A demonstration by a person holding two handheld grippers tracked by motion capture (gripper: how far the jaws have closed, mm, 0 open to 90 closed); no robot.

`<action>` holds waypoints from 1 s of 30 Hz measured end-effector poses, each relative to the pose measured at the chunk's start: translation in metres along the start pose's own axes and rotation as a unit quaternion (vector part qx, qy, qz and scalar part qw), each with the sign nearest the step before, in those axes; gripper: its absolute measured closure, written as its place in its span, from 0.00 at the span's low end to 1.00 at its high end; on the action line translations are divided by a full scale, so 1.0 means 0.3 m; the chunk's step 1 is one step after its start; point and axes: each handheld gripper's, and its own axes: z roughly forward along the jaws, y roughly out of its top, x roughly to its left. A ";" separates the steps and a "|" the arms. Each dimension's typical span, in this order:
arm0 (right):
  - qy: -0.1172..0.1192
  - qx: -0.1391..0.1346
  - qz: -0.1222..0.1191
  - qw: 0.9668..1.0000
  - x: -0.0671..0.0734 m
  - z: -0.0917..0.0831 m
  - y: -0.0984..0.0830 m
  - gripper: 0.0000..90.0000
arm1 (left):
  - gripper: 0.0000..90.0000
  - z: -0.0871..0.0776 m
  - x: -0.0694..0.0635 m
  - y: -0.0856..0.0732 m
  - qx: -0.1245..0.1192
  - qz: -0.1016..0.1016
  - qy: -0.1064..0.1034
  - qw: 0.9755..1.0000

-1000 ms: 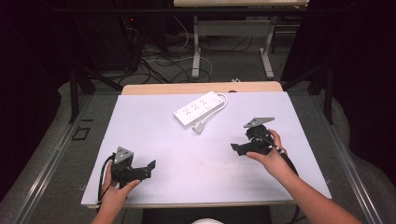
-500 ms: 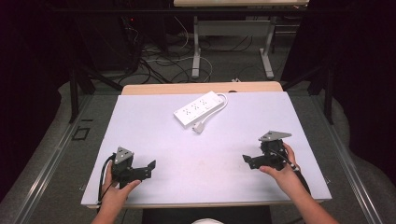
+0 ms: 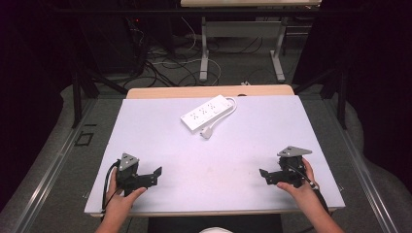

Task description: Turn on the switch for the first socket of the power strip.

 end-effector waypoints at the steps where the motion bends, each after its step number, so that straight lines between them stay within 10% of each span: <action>1: -0.004 -0.003 -0.001 1.000 -0.003 -0.001 -0.006 0.00 | 0.04 0.000 0.000 0.000 0.000 0.000 0.000 1.000; 30: -0.027 -0.015 0.062 0.998 -0.106 0.009 -0.064 0.00 | 0.04 0.004 0.002 0.002 0.003 0.004 -0.005 1.000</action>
